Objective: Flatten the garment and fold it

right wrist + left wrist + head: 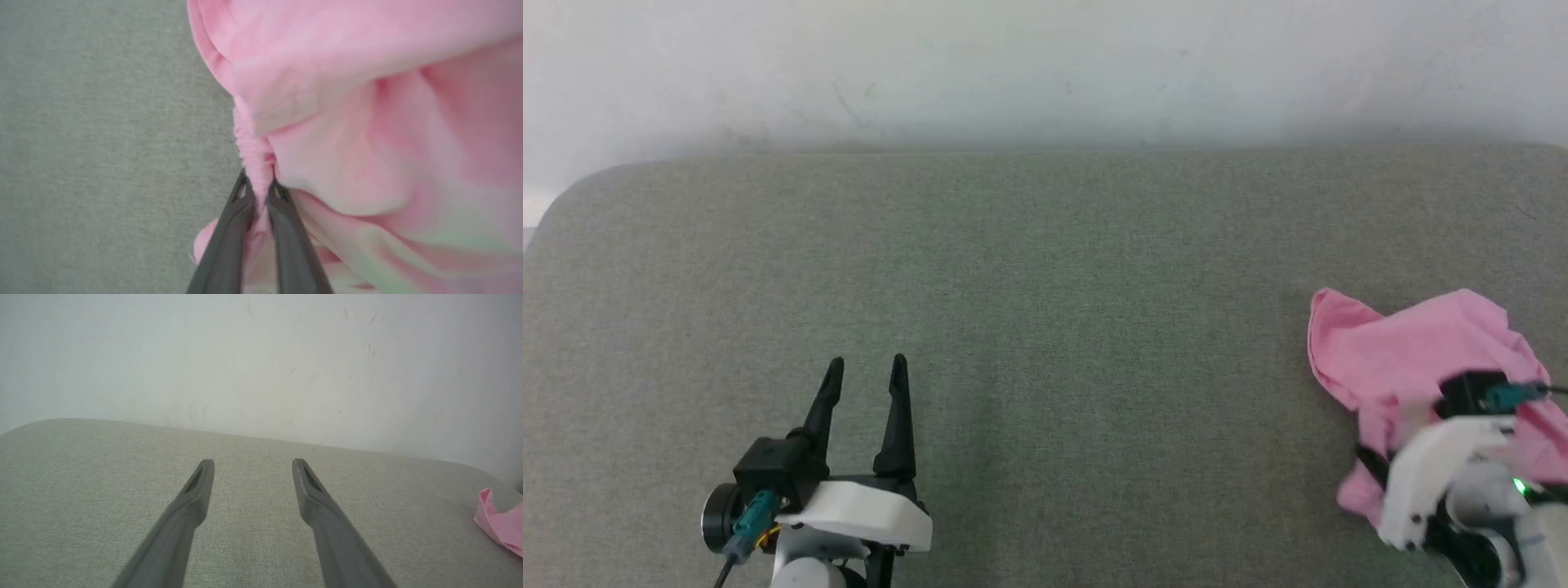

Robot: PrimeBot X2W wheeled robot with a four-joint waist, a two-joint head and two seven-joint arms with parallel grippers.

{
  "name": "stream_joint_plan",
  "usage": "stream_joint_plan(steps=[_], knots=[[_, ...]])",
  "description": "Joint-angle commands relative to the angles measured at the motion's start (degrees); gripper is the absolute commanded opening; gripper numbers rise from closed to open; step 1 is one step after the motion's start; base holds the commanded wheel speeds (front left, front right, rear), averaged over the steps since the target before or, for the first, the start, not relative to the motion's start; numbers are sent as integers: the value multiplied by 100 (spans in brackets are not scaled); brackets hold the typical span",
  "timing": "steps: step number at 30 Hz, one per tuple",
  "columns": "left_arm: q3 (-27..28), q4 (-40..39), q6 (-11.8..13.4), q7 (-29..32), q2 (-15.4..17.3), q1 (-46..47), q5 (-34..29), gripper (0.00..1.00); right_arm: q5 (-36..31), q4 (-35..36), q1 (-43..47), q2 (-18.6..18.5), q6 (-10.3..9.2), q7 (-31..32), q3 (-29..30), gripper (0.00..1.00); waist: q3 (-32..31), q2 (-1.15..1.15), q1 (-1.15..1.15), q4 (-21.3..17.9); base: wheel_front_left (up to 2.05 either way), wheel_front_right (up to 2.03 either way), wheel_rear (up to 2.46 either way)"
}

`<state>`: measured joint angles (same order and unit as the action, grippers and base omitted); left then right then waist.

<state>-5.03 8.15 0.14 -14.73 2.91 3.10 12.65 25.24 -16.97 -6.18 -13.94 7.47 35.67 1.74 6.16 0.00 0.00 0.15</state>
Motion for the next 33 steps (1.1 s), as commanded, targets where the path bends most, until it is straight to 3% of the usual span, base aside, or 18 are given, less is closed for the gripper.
stream_joint_plan(steps=[1,8,16,17,18,19,20,24,28,33], knots=[[-5,11,49,-27,-3,102,16,100,-34,-26,-286,84,2,-298,-183,0,-38,0,0,31,0,0,0],[-46,77,-14,-27,-3,151,-30,100,8,-308,-1414,425,2,-1169,-920,0,-104,0,0,153,0,0,0],[-170,129,-18,-27,-3,237,-11,100,610,-940,-1998,970,2,-1629,-2688,0,-4,0,0,442,0,0,0],[-184,129,-8,-27,-3,246,0,100,664,-1071,-1987,985,2,-1676,-2855,9,17,0,0,473,0,0,0],[-192,126,4,-27,-3,251,12,100,705,-1191,-1975,994,2,-1740,-3010,37,35,0,0,492,0,0,0],[-199,122,17,-27,-3,252,22,100,751,-1282,-1966,1000,2,-1840,-3134,84,53,0,0,503,0,0,0],[-204,115,28,-27,-3,249,31,100,790,-1344,-1967,1001,2,-1985,-3234,100,67,0,0,507,0,0,0],[-193,86,67,-27,-3,220,43,100,843,-1201,-1992,809,2,-2869,-3549,100,97,0,0,467,0,0,0],[-134,100,90,-27,-3,176,15,100,786,-611,-1805,455,2,-3633,-3604,100,20,0,0,326,0,0,0],[-79,155,55,-27,-3,107,-20,100,611,168,-1203,149,2,-4093,-2871,100,-154,0,0,106,0,0,0]])
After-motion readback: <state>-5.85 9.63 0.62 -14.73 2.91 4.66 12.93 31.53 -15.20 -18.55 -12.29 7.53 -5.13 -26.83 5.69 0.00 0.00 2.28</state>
